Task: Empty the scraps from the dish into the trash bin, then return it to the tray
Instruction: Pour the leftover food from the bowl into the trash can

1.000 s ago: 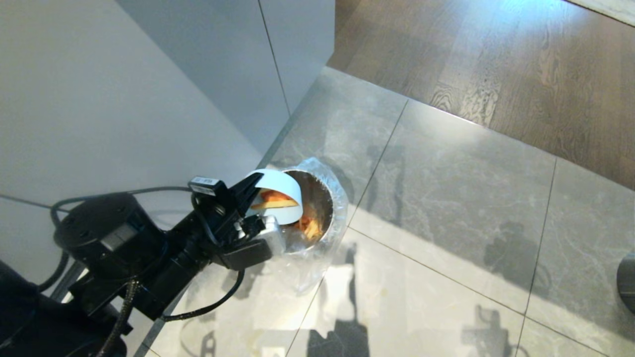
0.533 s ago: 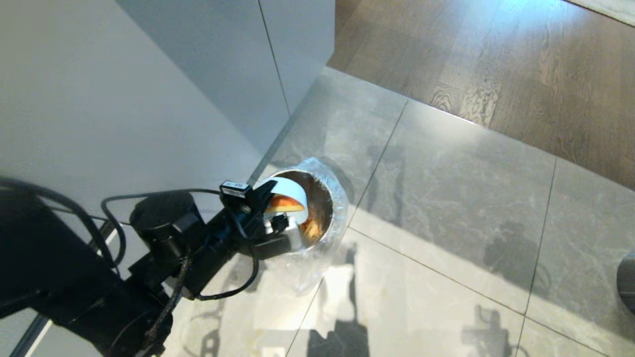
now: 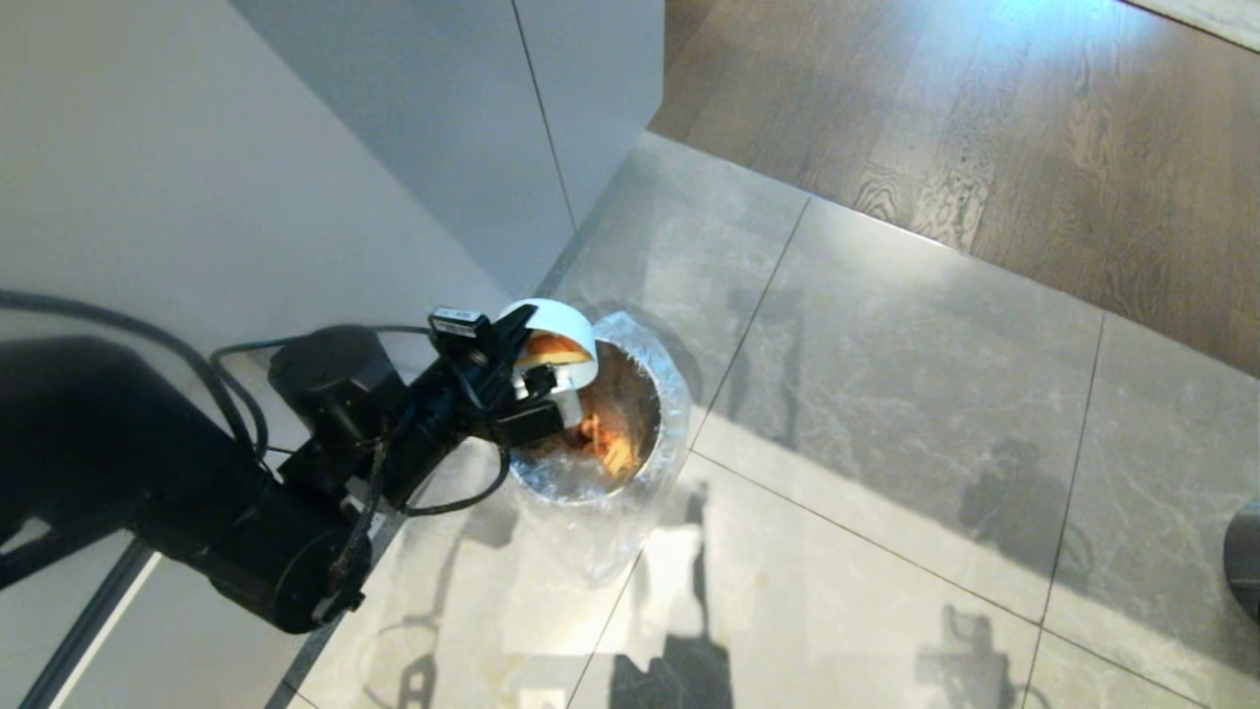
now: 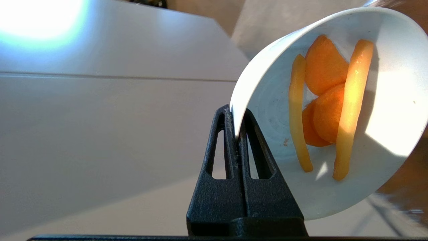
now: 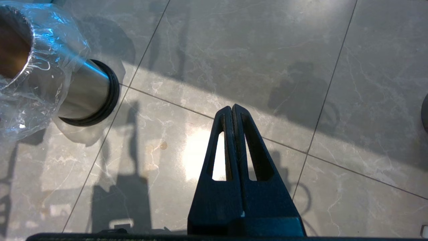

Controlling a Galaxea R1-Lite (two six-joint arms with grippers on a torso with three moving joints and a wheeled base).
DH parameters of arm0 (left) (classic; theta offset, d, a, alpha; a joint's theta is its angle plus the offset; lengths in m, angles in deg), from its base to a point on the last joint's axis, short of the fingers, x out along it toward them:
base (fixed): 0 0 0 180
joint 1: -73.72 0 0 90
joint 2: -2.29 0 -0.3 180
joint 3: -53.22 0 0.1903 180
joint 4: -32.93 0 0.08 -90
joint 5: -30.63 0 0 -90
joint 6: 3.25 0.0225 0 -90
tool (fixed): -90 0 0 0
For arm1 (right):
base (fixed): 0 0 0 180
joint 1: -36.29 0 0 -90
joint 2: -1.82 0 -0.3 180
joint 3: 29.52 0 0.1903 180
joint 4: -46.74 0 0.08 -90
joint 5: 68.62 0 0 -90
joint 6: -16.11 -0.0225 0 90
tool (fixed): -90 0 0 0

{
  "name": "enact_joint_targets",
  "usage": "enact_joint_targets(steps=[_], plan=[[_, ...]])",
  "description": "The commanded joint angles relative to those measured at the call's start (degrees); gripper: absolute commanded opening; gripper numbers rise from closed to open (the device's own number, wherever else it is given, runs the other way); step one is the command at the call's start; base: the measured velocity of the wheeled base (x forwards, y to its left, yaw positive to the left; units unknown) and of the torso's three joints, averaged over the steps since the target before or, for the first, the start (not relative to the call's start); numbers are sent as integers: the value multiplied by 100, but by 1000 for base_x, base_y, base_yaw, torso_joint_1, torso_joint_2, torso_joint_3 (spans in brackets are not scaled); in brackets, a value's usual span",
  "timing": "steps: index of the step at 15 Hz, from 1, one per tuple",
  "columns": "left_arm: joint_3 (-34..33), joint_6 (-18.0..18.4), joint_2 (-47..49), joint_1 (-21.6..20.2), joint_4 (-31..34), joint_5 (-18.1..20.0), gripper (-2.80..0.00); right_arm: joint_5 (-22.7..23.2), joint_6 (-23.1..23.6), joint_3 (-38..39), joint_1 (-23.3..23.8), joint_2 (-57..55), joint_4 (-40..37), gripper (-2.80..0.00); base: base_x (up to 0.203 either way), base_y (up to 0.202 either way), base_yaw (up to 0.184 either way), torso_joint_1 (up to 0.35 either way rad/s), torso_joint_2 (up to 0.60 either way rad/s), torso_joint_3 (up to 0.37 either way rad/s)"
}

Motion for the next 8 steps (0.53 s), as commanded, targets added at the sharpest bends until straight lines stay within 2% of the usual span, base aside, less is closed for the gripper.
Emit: enact_joint_targets(steps=[1, 5, 8], plan=[[12, 10, -216, -101, -277, 64, -280, -2, -3, 0, -1, 2, 6, -280, 0, 0, 0, 0, 0, 0], [103, 210, -666, -140, -277, 351, -280, -2, -11, 0, -1, 2, 2, -280, 0, 0, 0, 0, 0, 0], [48, 300, -963, -86, -277, 429, -280, -2, -3, 0, -1, 2, 3, -280, 0, 0, 0, 0, 0, 0]])
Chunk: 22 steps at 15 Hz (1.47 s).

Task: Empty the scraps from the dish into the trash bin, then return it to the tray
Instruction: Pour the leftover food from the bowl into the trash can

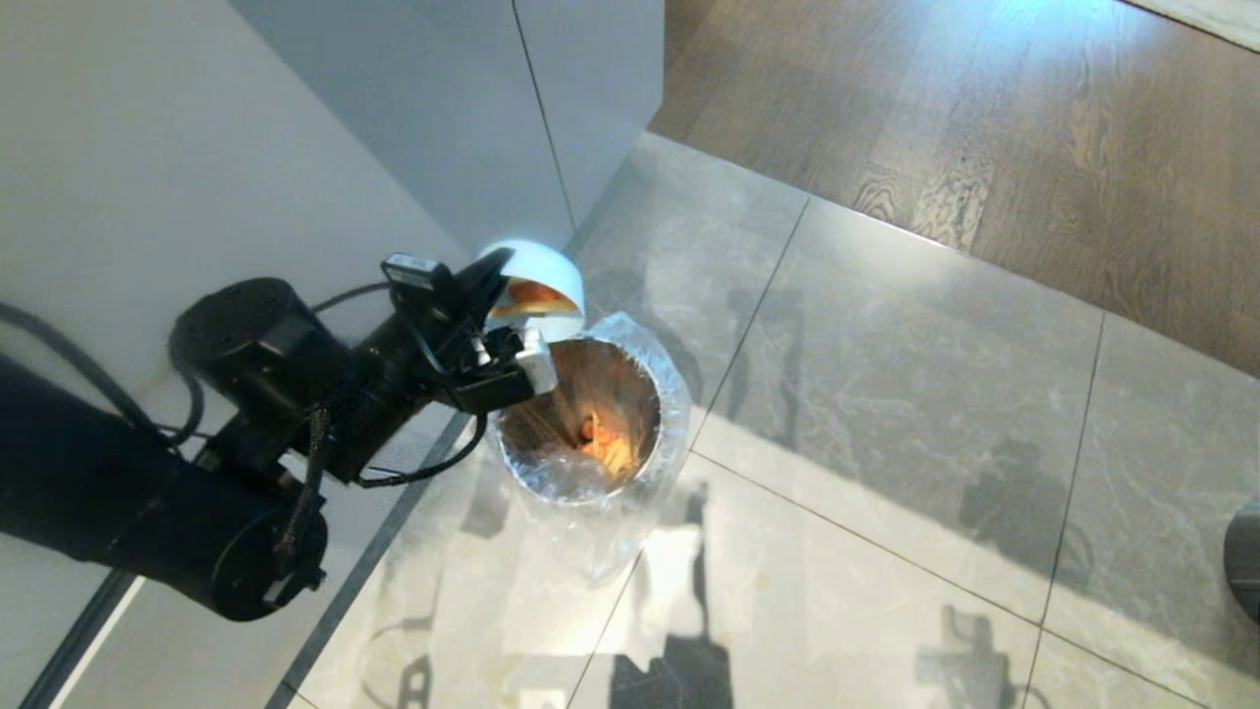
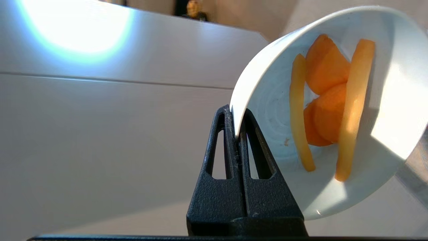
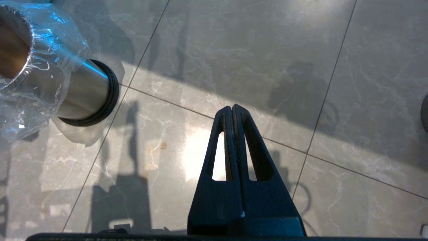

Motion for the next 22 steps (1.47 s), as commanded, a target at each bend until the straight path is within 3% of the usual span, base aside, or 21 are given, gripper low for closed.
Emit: enact_joint_targets(steps=[1, 5, 6, 11, 17, 19, 22], plan=[[-128, 216, -295, 47, -270, 64, -280, -2, 0, 0, -1, 2, 7, -280, 0, 0, 0, 0, 0, 0], [-374, 547, -307, 241, -270, 253, -280, -2, -9, 0, -1, 2, 8, -280, 0, 0, 0, 0, 0, 0], [-536, 791, -246, 328, -270, 248, -280, -2, -6, 0, -1, 2, 0, -280, 0, 0, 0, 0, 0, 0], [-292, 1480, 18, 497, -270, 583, -280, -2, 0, 0, -1, 2, 5, -280, 0, 0, 0, 0, 0, 0], [-302, 1517, -142, 487, -270, 587, -280, -2, 0, 0, -1, 2, 3, -280, 0, 0, 0, 0, 0, 0], [-90, 1245, -298, 429, -270, 589, -280, -2, -5, 0, -1, 2, 6, -280, 0, 0, 0, 0, 0, 0], [-443, 1244, -307, 388, -270, 529, -280, -2, 0, 0, -1, 2, 0, -280, 0, 0, 0, 0, 0, 0]])
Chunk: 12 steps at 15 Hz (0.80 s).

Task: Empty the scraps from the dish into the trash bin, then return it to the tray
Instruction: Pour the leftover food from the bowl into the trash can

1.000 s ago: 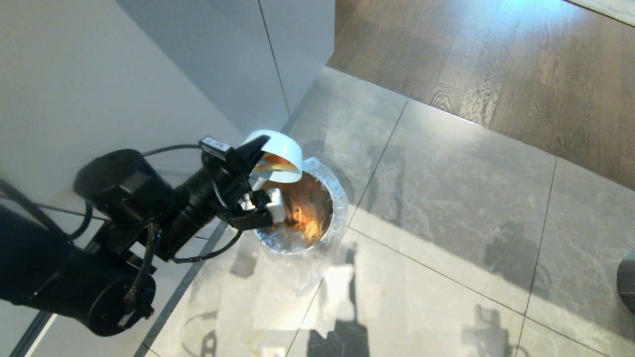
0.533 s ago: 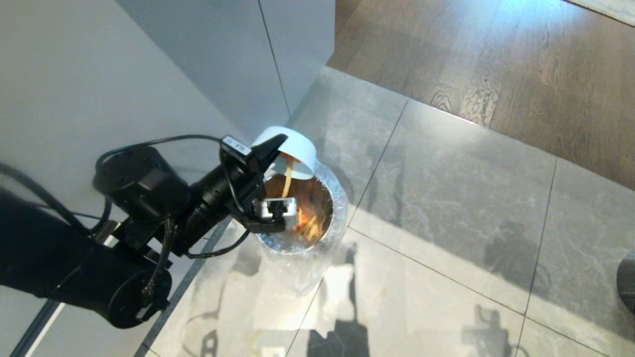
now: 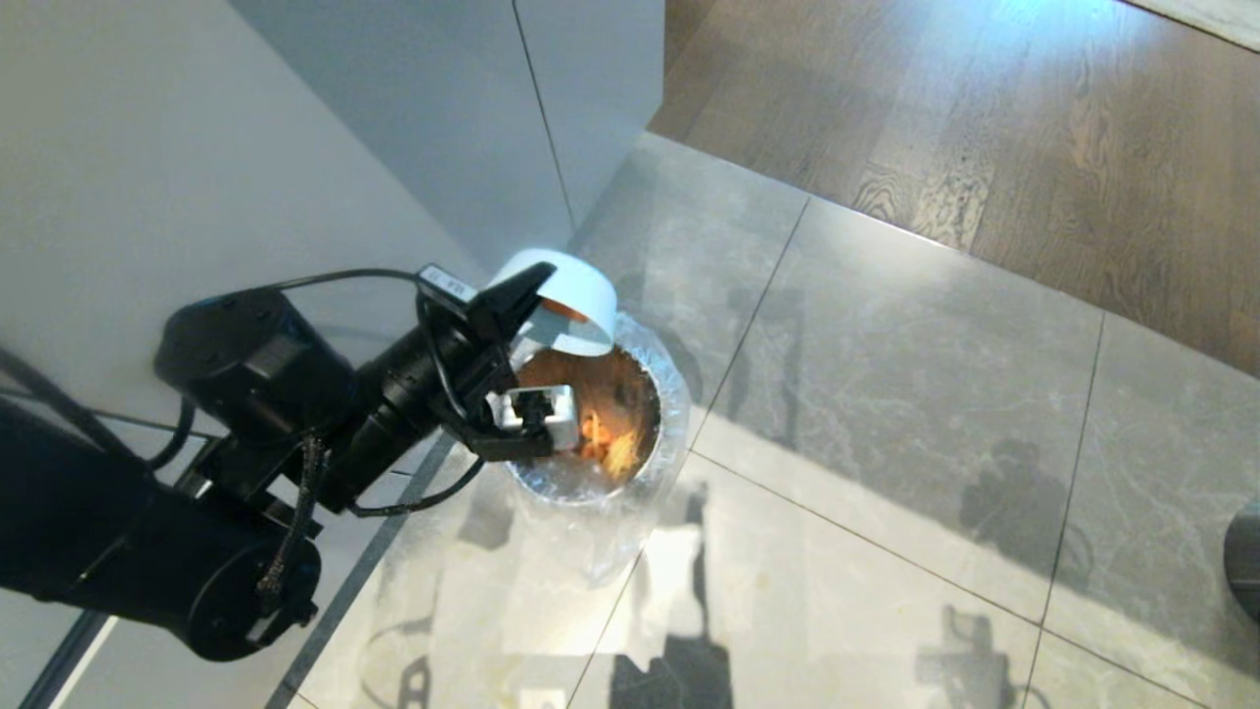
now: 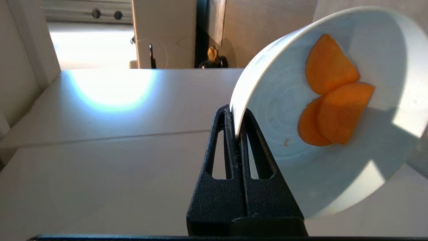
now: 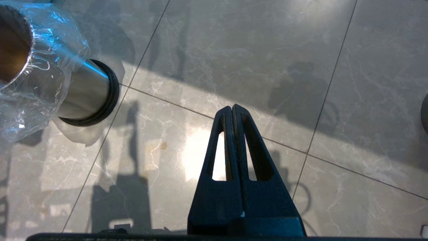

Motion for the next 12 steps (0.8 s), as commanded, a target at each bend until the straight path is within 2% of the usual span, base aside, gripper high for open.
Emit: enact_joint_targets(steps=[1, 4, 6, 9, 12], plan=[[63, 3, -107, -31, -285, -50, -280, -2, -5, 0, -1, 2, 0, -280, 0, 0, 0, 0, 0, 0], [596, -118, -358, -46, -285, -267, -280, -2, -11, -5, -1, 2, 1, -280, 0, 0, 0, 0, 0, 0], [391, -35, -525, -56, -285, -316, -280, -2, -5, 0, -1, 2, 0, -280, 0, 0, 0, 0, 0, 0], [774, 39, -629, -63, -285, -318, -280, -2, -8, 0, -1, 2, 0, -280, 0, 0, 0, 0, 0, 0], [592, 74, -722, -57, -285, -383, -280, -2, -5, 0, -1, 2, 0, -280, 0, 0, 0, 0, 0, 0]])
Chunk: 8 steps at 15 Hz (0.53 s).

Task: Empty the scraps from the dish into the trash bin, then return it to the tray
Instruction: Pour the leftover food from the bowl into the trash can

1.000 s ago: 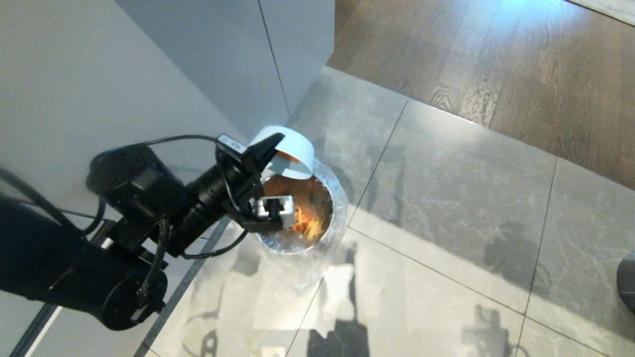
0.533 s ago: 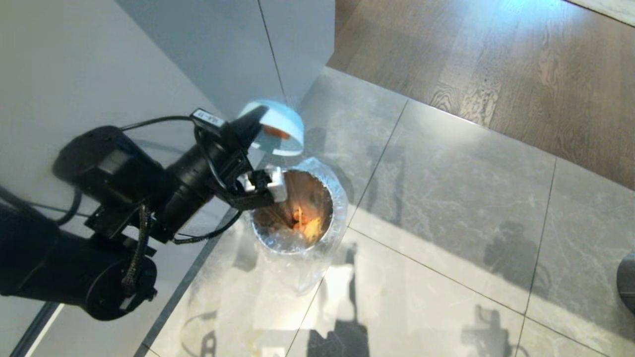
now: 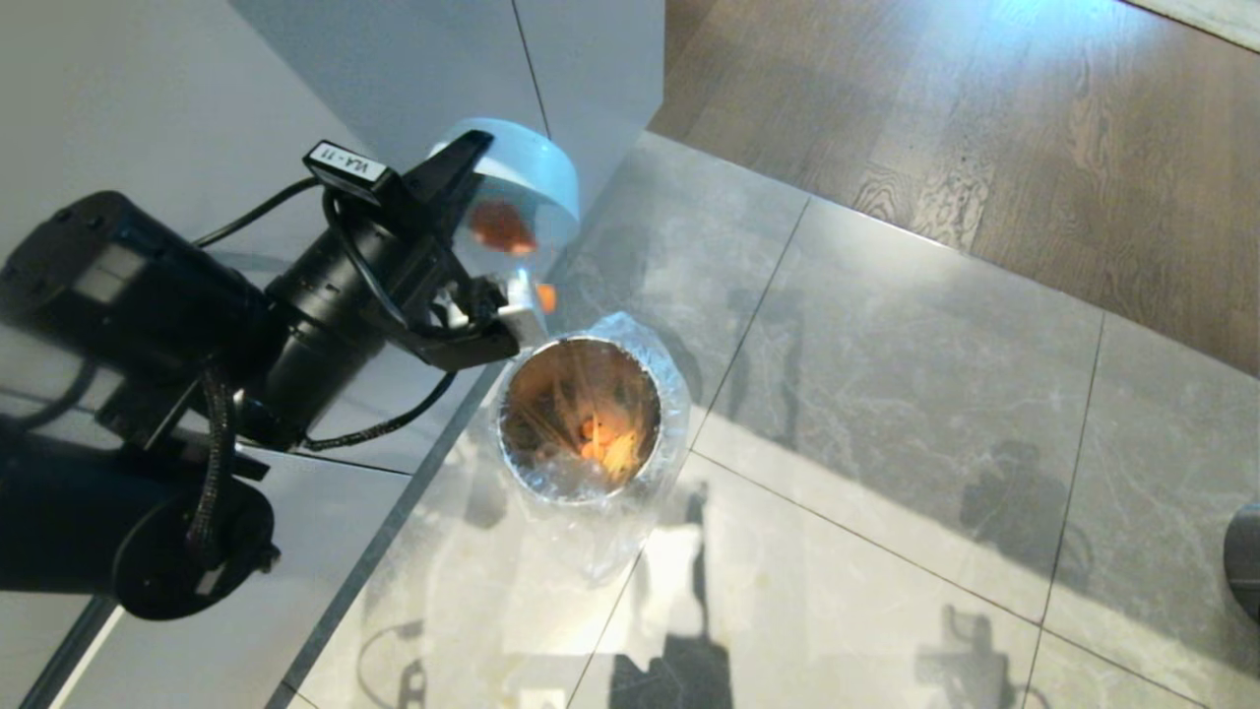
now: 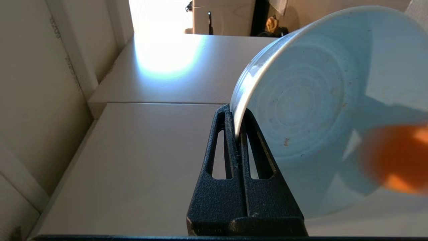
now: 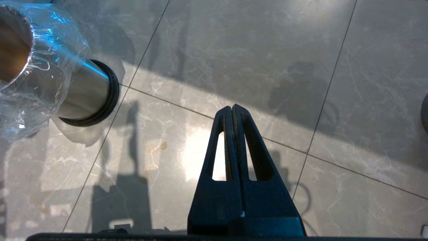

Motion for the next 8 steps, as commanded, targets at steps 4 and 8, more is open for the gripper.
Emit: enact_joint_targets(steps=[4, 8], plan=[[-424, 110, -245, 28, -278, -115, -280, -2, -2, 0, -1, 2, 0, -280, 0, 0, 0, 0, 0, 0], [-496, 111, -273, 218, -278, -192, -280, -2, 2, -5, -1, 2, 5, -280, 0, 0, 0, 0, 0, 0]])
